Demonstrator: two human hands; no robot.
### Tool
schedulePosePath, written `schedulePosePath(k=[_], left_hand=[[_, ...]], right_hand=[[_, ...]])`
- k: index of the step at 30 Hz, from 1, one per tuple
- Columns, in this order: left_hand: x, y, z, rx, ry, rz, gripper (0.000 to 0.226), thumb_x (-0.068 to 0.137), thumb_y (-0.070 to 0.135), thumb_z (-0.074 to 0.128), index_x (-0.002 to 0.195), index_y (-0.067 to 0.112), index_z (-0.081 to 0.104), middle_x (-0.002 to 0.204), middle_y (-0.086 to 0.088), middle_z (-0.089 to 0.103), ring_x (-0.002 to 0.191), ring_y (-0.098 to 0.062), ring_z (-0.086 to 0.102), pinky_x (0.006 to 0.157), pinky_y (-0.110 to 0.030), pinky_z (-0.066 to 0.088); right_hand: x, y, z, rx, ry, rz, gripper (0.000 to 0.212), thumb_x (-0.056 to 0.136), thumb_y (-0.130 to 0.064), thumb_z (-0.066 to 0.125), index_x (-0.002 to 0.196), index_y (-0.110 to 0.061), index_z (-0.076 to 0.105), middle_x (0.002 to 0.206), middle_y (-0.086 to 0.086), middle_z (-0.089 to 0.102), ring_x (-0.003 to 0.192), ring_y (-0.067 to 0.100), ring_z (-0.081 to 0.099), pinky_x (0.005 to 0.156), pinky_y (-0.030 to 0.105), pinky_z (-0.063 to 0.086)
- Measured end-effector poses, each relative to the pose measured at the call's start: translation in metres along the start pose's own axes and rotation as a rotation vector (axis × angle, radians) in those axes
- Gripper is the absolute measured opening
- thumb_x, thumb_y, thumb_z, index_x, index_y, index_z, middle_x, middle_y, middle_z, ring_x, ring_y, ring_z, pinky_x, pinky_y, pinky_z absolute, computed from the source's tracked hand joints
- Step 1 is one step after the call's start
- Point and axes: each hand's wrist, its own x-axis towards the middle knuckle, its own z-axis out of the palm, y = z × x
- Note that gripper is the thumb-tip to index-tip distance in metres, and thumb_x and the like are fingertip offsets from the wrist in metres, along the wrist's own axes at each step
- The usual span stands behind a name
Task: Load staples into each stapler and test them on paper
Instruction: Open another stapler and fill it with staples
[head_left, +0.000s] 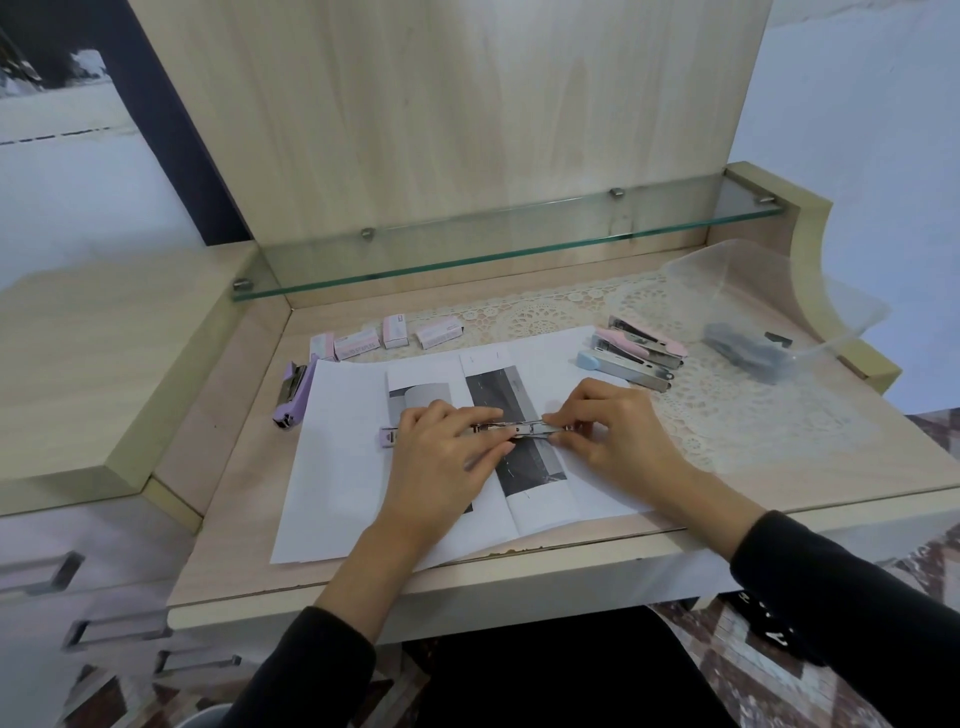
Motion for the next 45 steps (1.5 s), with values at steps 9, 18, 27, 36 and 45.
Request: schedulePosePath(k=[9,18,27,36,45], left_hand=[[-0.004,-0.009,-0.007,-0.01,-0.062,-0.045,0.028,0.081,0.037,0.05,0.096,0.025,0.072,0.095,0.009,0.07,0.088,-0.007,0.051,0.078,-0.03,0.033],[-0.018,-0.048,-0.042,0.026,-0.132,-0.263,0.046,0.073,0.048,0.055,0.104,0.017,0.068,0.1,0.0,0.068,0.091,-0.018,0.055,0.079,-0.039,0.045],[-0.006,-0.048,-0.061,-0.288,-0.103,-0.508,0.028,0.071,0.011,0.077,0.094,0.022,0.065,0.09,0.012,0.061,0.082,-0.002,0.051,0.073,-0.001,0.034],[0.027,-0.007,-0.054,-0.737,-0.066,-0.539,0.043,0.073,-0.002,0.071,0.101,0.03,0.063,0.084,0.002,0.066,0.071,0.001,0.06,0.072,-0.009,0.046],[0.031,0.007,-0.017,-0.347,-0.197,-0.204,0.031,0.079,0.017,0.071,0.109,0.024,0.068,0.096,0.006,0.069,0.081,-0.008,0.059,0.077,-0.023,0.048]], right_hand=[[-0.001,0.0,0.001,-0.041,-0.022,-0.005,0.014,0.067,-0.007,0.078,0.08,-0.009,0.074,0.069,0.004,0.064,0.058,0.006,0.045,0.065,0.002,0.036],[-0.002,-0.002,0.0,-0.026,-0.051,0.041,0.017,0.074,-0.009,0.073,0.09,-0.009,0.073,0.076,0.006,0.064,0.058,0.007,0.049,0.064,0.003,0.037],[-0.001,-0.001,0.001,-0.054,-0.102,0.033,0.021,0.076,-0.01,0.071,0.096,-0.006,0.07,0.085,0.006,0.061,0.066,-0.008,0.042,0.069,-0.001,0.033],[-0.001,-0.001,0.003,-0.099,-0.065,0.102,0.019,0.078,-0.019,0.07,0.097,-0.019,0.072,0.081,-0.002,0.053,0.08,0.015,0.046,0.068,0.016,0.029],[0.002,-0.002,-0.001,-0.087,-0.052,0.157,0.037,0.075,-0.024,0.072,0.11,-0.017,0.063,0.08,-0.007,0.057,0.079,0.012,0.044,0.07,0.02,0.026]])
